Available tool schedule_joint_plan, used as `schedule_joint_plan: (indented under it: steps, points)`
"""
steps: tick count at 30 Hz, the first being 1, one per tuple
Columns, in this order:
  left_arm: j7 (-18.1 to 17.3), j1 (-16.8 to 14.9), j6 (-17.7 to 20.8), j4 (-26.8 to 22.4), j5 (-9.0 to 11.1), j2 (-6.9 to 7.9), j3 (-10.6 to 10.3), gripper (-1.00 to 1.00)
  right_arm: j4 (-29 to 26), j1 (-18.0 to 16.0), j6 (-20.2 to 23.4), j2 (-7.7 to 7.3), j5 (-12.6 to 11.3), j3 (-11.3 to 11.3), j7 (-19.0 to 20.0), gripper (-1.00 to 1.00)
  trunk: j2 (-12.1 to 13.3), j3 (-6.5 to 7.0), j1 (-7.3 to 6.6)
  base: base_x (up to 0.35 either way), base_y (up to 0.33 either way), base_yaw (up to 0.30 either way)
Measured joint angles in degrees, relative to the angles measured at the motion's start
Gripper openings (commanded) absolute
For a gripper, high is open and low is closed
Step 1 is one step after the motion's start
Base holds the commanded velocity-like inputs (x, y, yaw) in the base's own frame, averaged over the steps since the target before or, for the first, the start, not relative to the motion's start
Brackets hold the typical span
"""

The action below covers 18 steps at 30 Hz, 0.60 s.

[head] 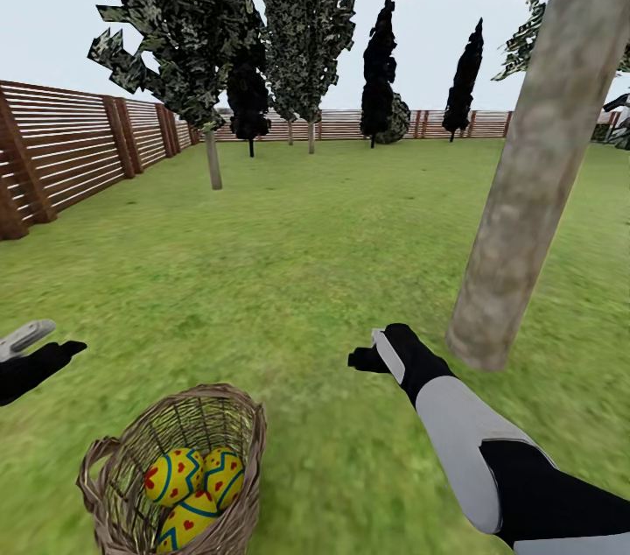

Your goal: Take the three Easter eggs out of the wicker basket on the lawn in the garden, then place them on the lawn next to a single tree (choose any tree) so that all three eggs are next to the same tree and none are left in the basket.

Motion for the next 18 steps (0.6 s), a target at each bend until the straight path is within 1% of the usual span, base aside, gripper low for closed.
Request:
schedule_joint_plan:
  steps: [7, 11, 14, 15, 17, 18]
  points:
    - [0.15, -0.08, 0.00, 0.66, 0.02, 0.14, -0.04, 1.00, 0.00, 0.00, 0.00, 0.00, 0.00, 0.00, -0.04, 1.00, 0.00, 0.00, 0.00, 0.000, 0.000, -0.003]
    - [0.25, -0.16, 0.00, 3.14, 0.02, 0.12, -0.30, 1.00, 0.00, 0.00, 0.00, 0.00, 0.00, 0.02, -0.02, 1.00, 0.00, 0.00, 0.00, 0.000, 0.000, 0.000]
    - [0.28, -0.30, 0.01, 5.39, 0.03, 0.10, -0.91, 1.00, 0.00, 0.00, 0.00, 0.00, 0.00, 0.01, -0.04, 1.00, 0.00, 0.00, 0.00, 0.000, 0.000, 0.000]
    - [0.29, -0.39, 0.01, 6.91, 0.03, 0.10, -1.43, 1.00, 0.00, 0.00, 0.00, 0.00, 0.00, 0.01, -0.03, 1.00, 0.00, 0.00, 0.00, 0.000, 0.000, 0.000]
    - [0.30, -0.59, 0.01, 8.34, 0.05, 0.09, -2.14, 1.00, 0.00, 0.00, 0.00, 0.00, 0.00, 0.00, -0.03, 1.00, 0.00, 0.00, 0.00, 0.000, 0.000, 0.000]
    - [0.30, -0.94, 0.00, 9.43, 0.09, 0.09, -3.01, 1.00, 0.00, 0.00, 0.00, 0.00, 0.00, 0.00, -0.03, 1.00, 0.00, 0.00, 0.00, 0.000, 0.000, 0.000]
